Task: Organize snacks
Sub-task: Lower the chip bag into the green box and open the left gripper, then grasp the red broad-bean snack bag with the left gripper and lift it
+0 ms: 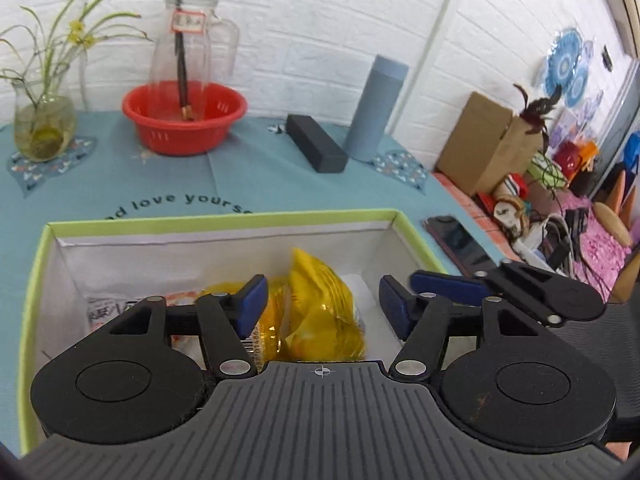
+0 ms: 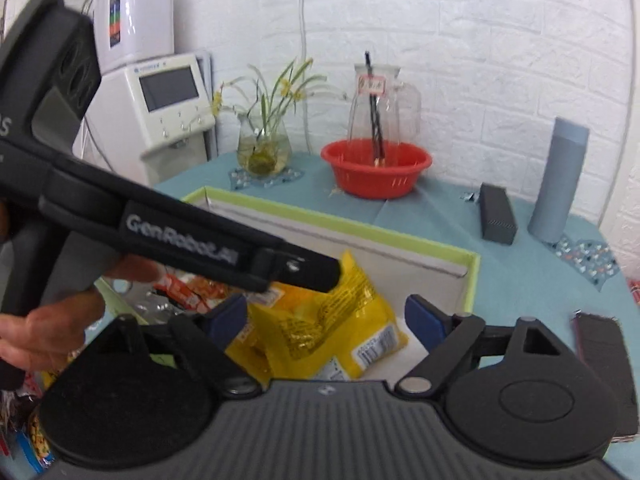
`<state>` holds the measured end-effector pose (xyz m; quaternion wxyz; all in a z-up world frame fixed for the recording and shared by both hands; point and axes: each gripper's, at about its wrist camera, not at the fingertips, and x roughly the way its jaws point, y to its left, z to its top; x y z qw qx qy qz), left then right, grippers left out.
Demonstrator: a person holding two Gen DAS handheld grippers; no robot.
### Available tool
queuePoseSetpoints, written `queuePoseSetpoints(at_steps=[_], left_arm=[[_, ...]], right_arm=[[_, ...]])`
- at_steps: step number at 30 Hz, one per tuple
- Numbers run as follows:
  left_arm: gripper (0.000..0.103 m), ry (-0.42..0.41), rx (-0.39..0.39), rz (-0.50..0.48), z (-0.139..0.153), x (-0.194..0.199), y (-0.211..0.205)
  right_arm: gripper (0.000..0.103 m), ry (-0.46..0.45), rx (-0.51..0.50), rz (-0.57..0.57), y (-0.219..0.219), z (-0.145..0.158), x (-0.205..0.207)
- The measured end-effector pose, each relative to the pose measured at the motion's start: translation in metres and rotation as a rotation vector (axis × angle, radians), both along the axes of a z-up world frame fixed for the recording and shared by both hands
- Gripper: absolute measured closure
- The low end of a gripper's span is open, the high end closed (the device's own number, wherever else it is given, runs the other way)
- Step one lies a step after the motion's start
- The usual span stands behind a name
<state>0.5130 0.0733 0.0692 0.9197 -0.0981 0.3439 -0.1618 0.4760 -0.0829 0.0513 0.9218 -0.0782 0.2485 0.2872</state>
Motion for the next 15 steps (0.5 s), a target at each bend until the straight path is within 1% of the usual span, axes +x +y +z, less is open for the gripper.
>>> queuePoseSetpoints(at_steps=[3, 6, 9, 12, 15], left_arm=[[0.048, -0.037, -0.015, 0.014, 0.016, -0.024, 0.009], [0.042, -0.078, -0.02, 0.01, 0.03, -0.063, 0.014], [0.037, -0.113, -0.018, -0.002, 0.034, -0.112, 0.016], [0.036, -0.115, -0.016, -0.013, 0.026, -0.158, 0.018], [0.036, -0.07, -0.016, -0.015, 0.006, -0.199, 0.019]], right_arm=[[0.011, -0.042, 0.03, -0.011, -0.014, 0.015, -0.024], [0.011, -0.061, 0.058, -0.009, -0.027, 0.024, -0.061], [0.011, -0.066, 0.083, 0.025, -0.034, 0.022, -0.109], [0.011, -0.022, 0.124, 0.073, -0.032, 0.008, -0.157], [0.011, 0.064, 0.154, 0.106, -0.022, -0.019, -0.195]])
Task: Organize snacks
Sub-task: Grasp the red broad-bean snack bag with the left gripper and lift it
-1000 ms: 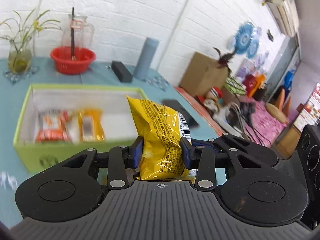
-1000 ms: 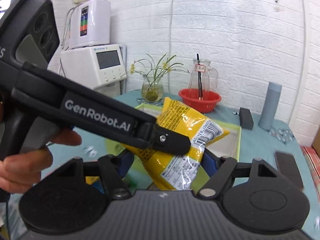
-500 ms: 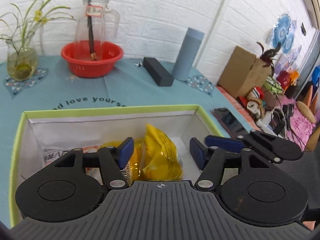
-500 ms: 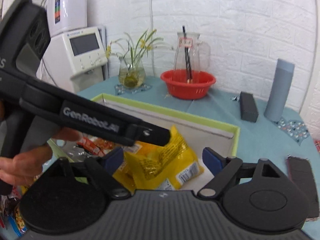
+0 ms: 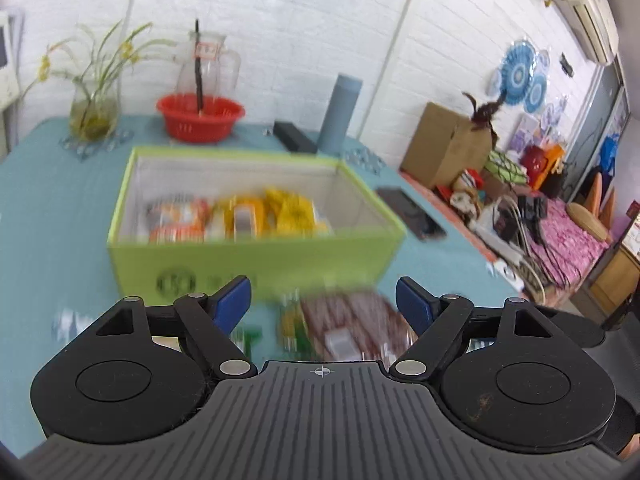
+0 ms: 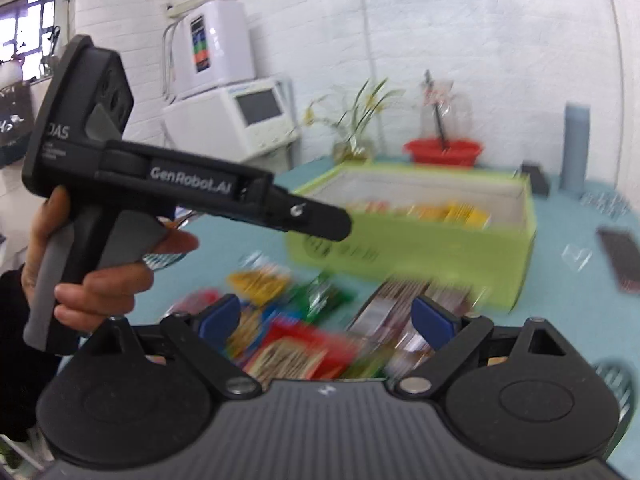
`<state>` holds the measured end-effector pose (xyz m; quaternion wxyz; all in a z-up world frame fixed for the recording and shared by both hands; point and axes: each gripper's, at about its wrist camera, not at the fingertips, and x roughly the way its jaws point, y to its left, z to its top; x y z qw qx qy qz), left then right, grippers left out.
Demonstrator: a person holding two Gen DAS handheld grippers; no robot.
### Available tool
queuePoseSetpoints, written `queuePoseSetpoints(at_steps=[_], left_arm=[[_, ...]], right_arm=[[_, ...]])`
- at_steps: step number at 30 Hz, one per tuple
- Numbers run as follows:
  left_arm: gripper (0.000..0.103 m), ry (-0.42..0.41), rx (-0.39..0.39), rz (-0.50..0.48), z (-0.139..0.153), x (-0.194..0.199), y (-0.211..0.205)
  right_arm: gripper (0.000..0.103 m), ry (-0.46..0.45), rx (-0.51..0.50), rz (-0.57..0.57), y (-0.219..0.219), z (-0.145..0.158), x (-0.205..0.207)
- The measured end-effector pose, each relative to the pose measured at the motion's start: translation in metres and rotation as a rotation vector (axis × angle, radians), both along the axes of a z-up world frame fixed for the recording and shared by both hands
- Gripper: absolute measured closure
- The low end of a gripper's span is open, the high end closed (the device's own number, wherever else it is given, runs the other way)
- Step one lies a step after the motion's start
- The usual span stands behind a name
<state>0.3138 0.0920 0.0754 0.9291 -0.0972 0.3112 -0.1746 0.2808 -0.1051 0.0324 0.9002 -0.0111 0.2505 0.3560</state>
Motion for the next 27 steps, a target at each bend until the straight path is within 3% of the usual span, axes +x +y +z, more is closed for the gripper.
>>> queuePoseSetpoints(at_steps=[5, 8, 11, 13, 20, 24, 27], left_arm=[[0.038, 0.102, 0.02, 0.021, -0.044, -0.054, -0.003], [0.045, 0.148, 0.013, 0.022, -0.061, -0.063, -0.005], [0.056, 0.18, 0.007, 0.032, -0.07, -0.056, -0.004], [0.075, 0.207, -0.02, 0.032, -0.073, -0.053, -0.002], [0.072, 0.226, -0.051, -0.011, -0.075, -0.09, -0.007], [0.061, 0.219, -0.031, -0.032, -0.075, -0.103, -0.015], [0.052, 0.194, 0.003, 0.035, -0.07, -0.099, -0.009]], right_arm=[[0.011, 0.126, 0.01, 0.002, 0.017, -0.041, -0.028], [0.011, 0.109, -0.05, -0.003, 0.032, -0.049, -0.026], [0.011, 0.119, -0.091, 0.027, 0.05, -0.056, -0.018], [0.01, 0.116, -0.114, 0.04, 0.055, -0.058, -0.022], [0.01, 0.111, -0.107, 0.042, 0.04, -0.053, -0.066], [0.01, 0.12, -0.105, 0.03, 0.028, -0.053, -0.076], [0.01, 0.094, -0.115, -0.018, 0.021, -0.05, -0.076]])
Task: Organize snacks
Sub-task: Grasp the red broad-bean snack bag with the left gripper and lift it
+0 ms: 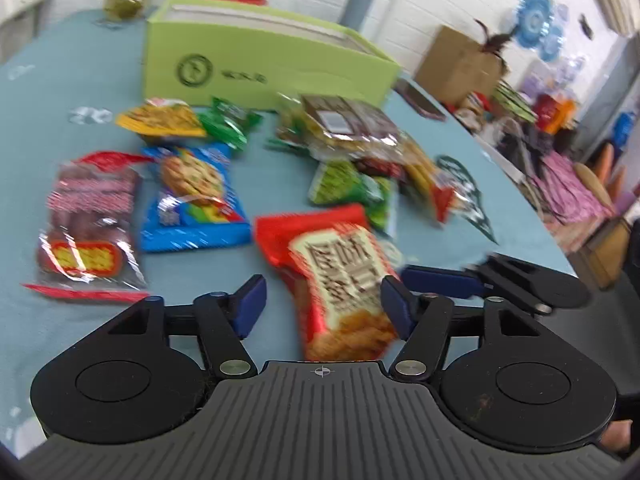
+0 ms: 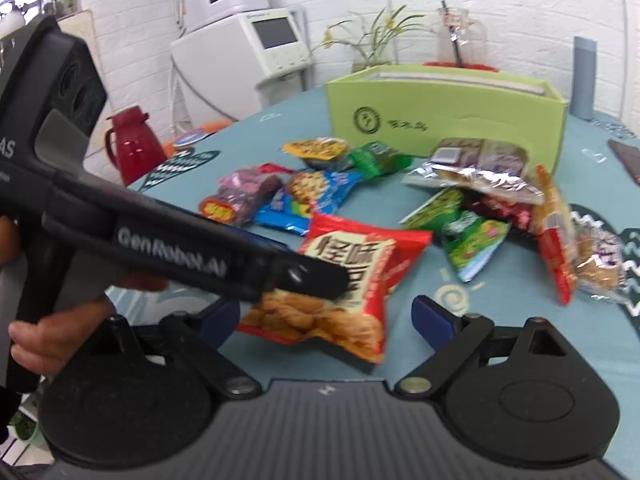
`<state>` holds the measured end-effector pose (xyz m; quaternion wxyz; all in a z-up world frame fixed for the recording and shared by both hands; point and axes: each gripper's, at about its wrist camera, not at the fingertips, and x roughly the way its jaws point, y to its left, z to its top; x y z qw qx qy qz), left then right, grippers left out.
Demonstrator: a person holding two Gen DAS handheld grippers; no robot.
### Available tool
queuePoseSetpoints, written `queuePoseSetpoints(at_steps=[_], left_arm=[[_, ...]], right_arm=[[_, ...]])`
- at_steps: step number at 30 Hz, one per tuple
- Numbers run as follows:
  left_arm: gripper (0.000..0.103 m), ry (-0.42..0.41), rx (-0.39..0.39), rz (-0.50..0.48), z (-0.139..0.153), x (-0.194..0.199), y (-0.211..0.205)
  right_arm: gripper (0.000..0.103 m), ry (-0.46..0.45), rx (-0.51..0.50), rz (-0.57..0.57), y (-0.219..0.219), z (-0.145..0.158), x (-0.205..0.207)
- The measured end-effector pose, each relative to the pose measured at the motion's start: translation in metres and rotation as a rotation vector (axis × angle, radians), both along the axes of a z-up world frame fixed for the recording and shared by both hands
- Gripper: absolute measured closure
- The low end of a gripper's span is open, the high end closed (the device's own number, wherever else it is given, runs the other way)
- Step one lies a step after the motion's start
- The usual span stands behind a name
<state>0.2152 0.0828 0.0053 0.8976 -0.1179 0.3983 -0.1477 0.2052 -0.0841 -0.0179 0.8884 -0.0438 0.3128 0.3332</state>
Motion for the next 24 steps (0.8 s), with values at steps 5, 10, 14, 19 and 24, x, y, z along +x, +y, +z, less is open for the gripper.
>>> queuePoseSetpoints(at_steps=[5, 10, 14, 19, 24], left_arm=[[0.054, 0.056, -0.07, -0.007, -0.007, 0.009, 0.006], [0.088, 0.054, -0.102, -0.026, -0.011, 0.006, 0.003], [0.097, 0.028, -0.079, -0.018, 0.003, 0.007, 0.002], [0.097, -0.01, -0.103, -0.014, 0.023, 0.02, 0.0], [0.097, -0.002, -0.135, -0.007, 0.038, 0.045, 0.002]], right_arm=[[0.01, 0.002, 0.014, 0.004, 0.002, -0.004, 0.006], [0.031, -0.01, -0.002, 0.015, 0.011, -0.008, 0.006], [0.04, -0.058, 0.012, -0.003, 0.007, 0.008, 0.005], [0.034, -0.104, 0.019, -0.019, 0.005, 0.024, 0.018], [0.034, -0.129, 0.038, -0.031, 0.003, 0.039, 0.034]])
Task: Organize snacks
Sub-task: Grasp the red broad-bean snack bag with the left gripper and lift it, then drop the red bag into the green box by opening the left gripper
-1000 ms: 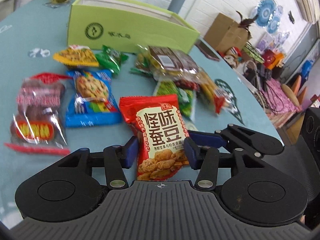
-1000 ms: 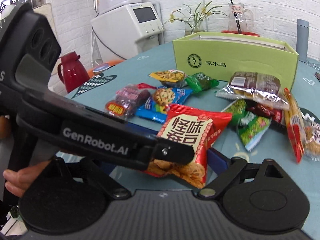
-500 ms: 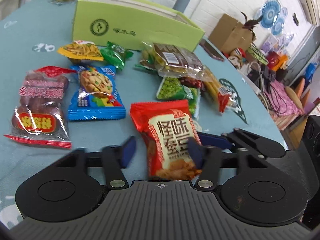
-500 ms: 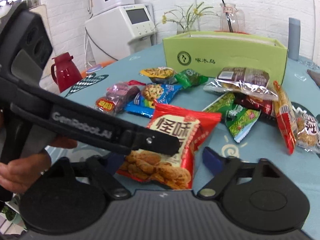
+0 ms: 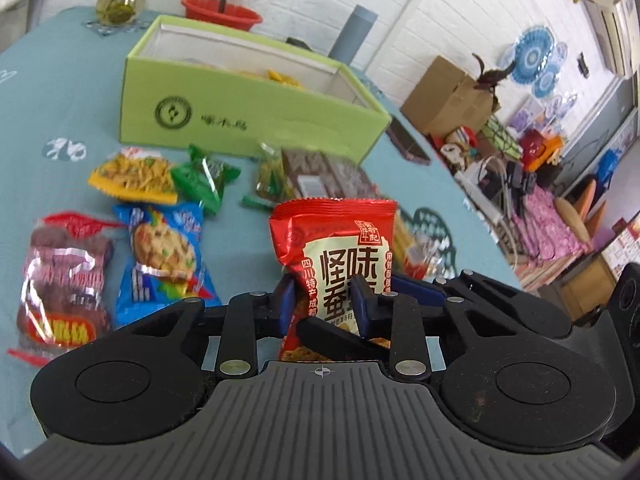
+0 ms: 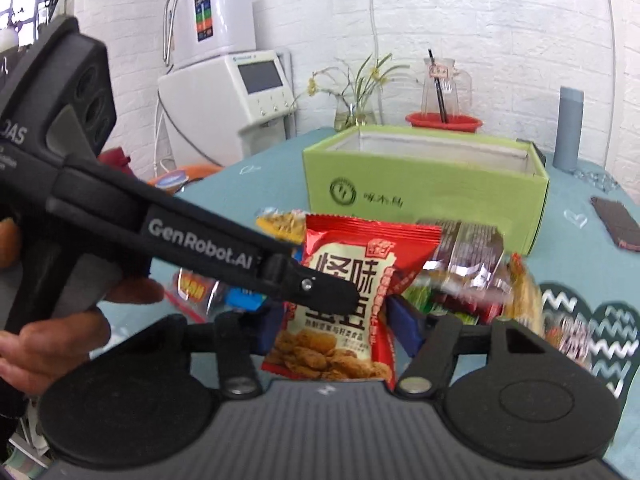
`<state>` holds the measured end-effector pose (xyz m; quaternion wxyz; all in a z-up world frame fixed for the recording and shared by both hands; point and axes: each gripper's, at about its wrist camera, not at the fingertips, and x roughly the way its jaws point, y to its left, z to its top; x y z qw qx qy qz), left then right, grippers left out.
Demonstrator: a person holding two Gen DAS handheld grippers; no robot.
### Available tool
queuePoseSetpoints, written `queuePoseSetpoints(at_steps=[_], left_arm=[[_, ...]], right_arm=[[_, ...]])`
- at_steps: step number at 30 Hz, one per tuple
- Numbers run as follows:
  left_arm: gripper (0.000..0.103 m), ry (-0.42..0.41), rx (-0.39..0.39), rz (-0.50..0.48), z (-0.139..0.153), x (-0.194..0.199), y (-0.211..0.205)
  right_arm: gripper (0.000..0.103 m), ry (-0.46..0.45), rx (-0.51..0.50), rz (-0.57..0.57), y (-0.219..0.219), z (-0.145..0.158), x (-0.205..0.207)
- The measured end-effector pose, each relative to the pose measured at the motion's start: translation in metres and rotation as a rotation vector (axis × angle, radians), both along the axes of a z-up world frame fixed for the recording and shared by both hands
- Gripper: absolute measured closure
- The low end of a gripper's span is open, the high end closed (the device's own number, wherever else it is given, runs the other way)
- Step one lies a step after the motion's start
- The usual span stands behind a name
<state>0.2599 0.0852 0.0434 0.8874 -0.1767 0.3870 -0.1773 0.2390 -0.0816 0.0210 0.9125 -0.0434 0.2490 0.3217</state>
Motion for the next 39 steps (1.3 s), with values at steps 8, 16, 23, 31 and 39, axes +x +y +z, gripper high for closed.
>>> queuePoseSetpoints(at_steps=[8, 16, 23, 31, 39], left_arm=[[0.097, -0.173, 0.048, -0.01, 0.066, 0.102, -0.011], [0.097, -0.09, 0.074, -0.043, 0.058, 0.238, -0.03], [0.072, -0.022, 0.061, -0.036, 0.028, 0.279, -0.028], [0.048, -0.267, 0.09, 0.019, 0.085, 0.19, 0.003], [0.036, -0.306, 0.172, 0.129, 0.074, 0.062, 0.054]], right_arm=[[0.034, -0.118, -0.011, -0.028, -0.001, 0.05, 0.103], [0.035, 0.037, 0.002, -0.068, -0.012, 0.037, 0.23], [0.024, 0.006, 0.024, -0.134, -0.026, 0.031, 0.255], [0.004, -0.192, 0.037, -0.114, -0.041, 0.065, 0.162], [0.0, -0.125, 0.057, 0.049, -0.015, 0.035, 0.06]])
